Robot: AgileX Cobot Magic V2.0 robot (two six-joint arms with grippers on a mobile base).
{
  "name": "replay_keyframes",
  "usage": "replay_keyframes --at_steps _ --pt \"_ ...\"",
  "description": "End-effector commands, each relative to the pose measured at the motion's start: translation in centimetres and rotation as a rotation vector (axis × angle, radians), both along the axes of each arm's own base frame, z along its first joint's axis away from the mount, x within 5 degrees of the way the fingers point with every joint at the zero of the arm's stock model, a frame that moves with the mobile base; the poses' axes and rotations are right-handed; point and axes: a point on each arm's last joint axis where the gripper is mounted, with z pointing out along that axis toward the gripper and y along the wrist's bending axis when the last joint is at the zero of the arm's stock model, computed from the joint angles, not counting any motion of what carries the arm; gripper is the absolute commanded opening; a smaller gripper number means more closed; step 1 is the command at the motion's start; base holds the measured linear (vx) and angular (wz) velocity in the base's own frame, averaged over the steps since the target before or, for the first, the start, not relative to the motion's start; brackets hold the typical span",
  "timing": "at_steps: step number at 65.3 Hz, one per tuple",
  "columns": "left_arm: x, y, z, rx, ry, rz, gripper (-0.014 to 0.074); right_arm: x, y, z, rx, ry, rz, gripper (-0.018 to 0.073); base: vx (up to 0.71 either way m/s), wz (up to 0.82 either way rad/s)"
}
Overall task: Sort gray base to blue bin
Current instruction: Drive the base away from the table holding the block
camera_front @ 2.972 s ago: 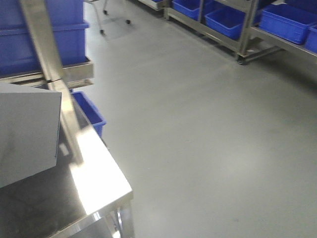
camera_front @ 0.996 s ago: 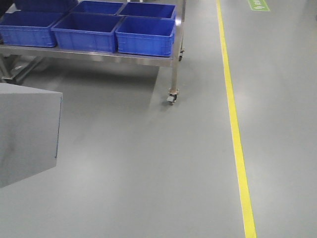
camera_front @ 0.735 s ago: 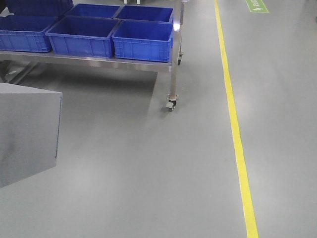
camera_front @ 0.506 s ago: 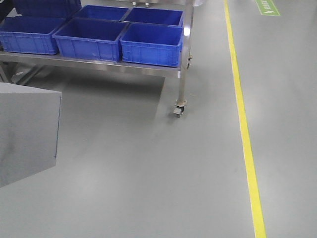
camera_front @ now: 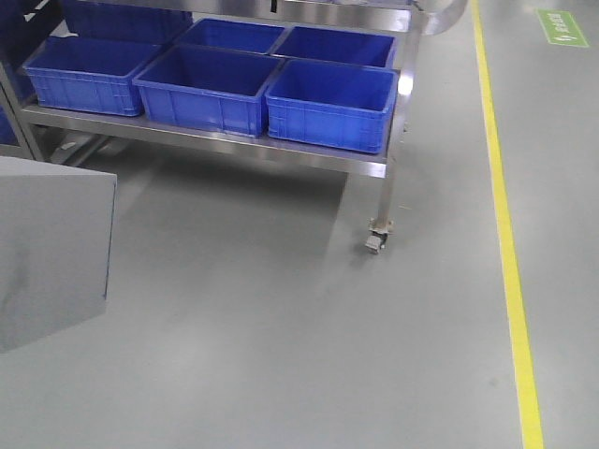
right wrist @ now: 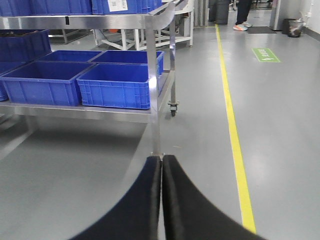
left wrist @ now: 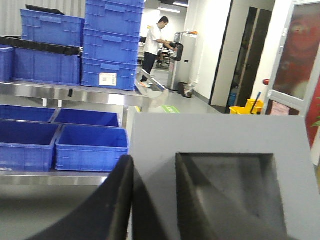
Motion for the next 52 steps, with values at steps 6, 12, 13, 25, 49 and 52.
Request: replay_keyframes --at_steps 6,12,13,25,49,52 --pt "-0.27 0.17 1.91 -0.062 -0.115 0.004 -0.0006 0.07 -0.03 0.63 -0.019 -0.074 -0.001 -0.0005 0.34 0.17" --pt "-0.27 0.17 1.91 -0.062 -0.115 0.004 -0.0006 0.07 -0.03 0.63 -0.019 -0.074 -0.001 -0.0005 0.33 0.17" --pt "-0.27 0.17 1.91 -0.062 -0.115 0.004 -0.0006 0.07 -0.03 0.63 -0.019 -0.074 -0.001 -0.0005 0.32 0.17" --pt "-0.27 0.17 1.91 -0.062 -0.115 0.004 -0.0006 0.07 -0.03 0.63 -0.019 -0.074 -0.001 -0.0005 0.31 0.21" --pt "-0.27 0.17 1.91 -0.062 -0.115 0.004 -0.0006 0.07 -0.03 0.63 -0.019 -0.074 -0.001 -0.0005 0.29 0.54" --pt "-0.27 0.17 1.91 -0.062 -0.115 0.004 -0.0006 0.07 -0.03 0.63 -0.019 -0.074 -0.001 -0.0005 0.28 0.8"
